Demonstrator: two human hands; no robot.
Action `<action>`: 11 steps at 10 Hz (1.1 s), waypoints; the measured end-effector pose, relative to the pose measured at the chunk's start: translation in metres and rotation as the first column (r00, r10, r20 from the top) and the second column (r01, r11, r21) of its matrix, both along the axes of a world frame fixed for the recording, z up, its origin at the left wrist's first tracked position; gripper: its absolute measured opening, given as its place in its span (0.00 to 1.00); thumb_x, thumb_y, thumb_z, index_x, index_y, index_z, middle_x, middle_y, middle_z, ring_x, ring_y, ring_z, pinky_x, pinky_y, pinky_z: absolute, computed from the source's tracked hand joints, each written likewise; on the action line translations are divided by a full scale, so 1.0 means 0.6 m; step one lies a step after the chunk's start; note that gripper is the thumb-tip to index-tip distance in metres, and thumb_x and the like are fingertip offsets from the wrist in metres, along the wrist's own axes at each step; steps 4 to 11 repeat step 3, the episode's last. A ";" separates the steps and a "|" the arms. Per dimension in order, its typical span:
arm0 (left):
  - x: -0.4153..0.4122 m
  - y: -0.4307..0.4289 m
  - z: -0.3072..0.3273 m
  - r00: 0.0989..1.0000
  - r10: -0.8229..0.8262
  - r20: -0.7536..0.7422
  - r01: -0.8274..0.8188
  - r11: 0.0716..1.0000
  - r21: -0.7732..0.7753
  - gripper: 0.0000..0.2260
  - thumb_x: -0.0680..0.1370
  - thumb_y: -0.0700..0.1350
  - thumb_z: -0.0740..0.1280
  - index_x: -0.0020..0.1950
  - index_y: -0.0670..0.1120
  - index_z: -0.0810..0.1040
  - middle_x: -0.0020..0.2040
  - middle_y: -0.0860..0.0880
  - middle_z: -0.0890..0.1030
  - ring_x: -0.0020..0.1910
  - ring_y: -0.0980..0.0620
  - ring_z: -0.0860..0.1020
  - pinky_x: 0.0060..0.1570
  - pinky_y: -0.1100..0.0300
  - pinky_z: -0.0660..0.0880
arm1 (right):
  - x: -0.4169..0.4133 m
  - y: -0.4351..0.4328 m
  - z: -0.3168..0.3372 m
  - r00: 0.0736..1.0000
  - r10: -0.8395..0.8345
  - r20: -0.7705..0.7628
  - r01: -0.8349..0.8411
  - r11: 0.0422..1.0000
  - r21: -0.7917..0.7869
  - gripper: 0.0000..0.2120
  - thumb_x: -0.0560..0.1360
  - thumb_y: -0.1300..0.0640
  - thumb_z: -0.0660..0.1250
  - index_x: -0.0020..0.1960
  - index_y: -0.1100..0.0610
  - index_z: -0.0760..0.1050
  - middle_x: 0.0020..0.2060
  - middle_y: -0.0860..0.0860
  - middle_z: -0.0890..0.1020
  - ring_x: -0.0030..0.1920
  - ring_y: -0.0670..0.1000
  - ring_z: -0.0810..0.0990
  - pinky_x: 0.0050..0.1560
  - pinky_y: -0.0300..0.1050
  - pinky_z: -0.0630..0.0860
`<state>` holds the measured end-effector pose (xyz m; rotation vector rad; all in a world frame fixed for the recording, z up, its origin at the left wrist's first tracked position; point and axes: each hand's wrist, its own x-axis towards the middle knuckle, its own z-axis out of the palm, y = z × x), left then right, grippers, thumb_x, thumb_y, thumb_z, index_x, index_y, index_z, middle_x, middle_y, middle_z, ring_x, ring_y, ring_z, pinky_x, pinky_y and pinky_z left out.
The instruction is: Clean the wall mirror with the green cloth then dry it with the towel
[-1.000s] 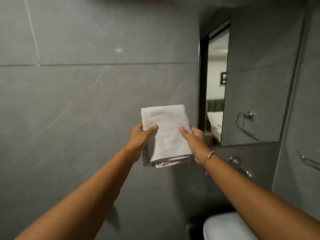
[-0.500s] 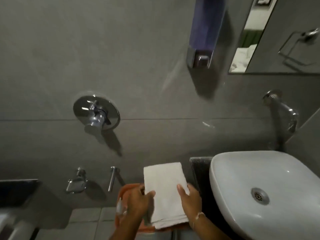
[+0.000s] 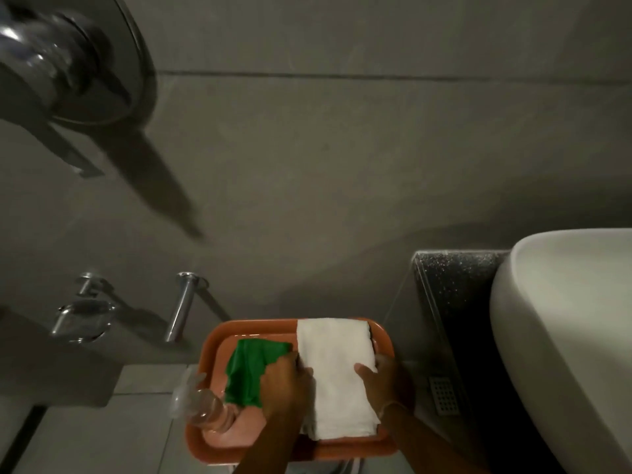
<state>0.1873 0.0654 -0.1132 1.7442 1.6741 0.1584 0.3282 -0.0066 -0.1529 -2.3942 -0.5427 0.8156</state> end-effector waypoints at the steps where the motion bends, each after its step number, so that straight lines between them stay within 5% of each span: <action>1: 0.004 0.004 -0.004 0.990 -0.100 -0.102 0.107 0.992 0.064 0.05 0.77 0.47 0.63 0.46 0.52 0.79 0.42 0.53 0.82 0.39 0.54 0.79 0.40 0.60 0.76 | -0.001 0.004 -0.005 0.988 0.076 0.135 -0.071 0.997 -0.042 0.20 0.75 0.47 0.70 0.66 0.50 0.74 0.58 0.50 0.82 0.58 0.55 0.81 0.61 0.50 0.76; 2: 0.003 0.005 0.037 0.952 -0.236 -0.195 0.260 0.960 0.105 0.08 0.79 0.48 0.60 0.54 0.52 0.77 0.49 0.51 0.83 0.46 0.50 0.81 0.48 0.56 0.79 | -0.001 -0.008 0.049 0.949 0.200 0.242 -0.206 0.979 -0.001 0.28 0.76 0.47 0.68 0.73 0.49 0.64 0.68 0.49 0.75 0.66 0.53 0.75 0.65 0.49 0.74; 3: -0.013 -0.004 0.080 0.936 -0.290 -0.200 0.331 0.919 0.215 0.15 0.80 0.53 0.58 0.64 0.51 0.73 0.57 0.50 0.83 0.51 0.50 0.82 0.50 0.58 0.77 | -0.006 -0.027 0.091 0.840 0.278 0.466 -0.331 0.943 0.033 0.28 0.76 0.42 0.63 0.72 0.49 0.65 0.68 0.49 0.75 0.65 0.53 0.75 0.64 0.50 0.74; 11: -0.013 -0.004 0.080 0.936 -0.290 -0.200 0.331 0.919 0.215 0.15 0.80 0.53 0.58 0.64 0.51 0.73 0.57 0.50 0.83 0.51 0.50 0.82 0.50 0.58 0.77 | -0.006 -0.027 0.091 0.840 0.278 0.466 -0.331 0.943 0.033 0.28 0.76 0.42 0.63 0.72 0.49 0.65 0.68 0.49 0.75 0.65 0.53 0.75 0.64 0.50 0.74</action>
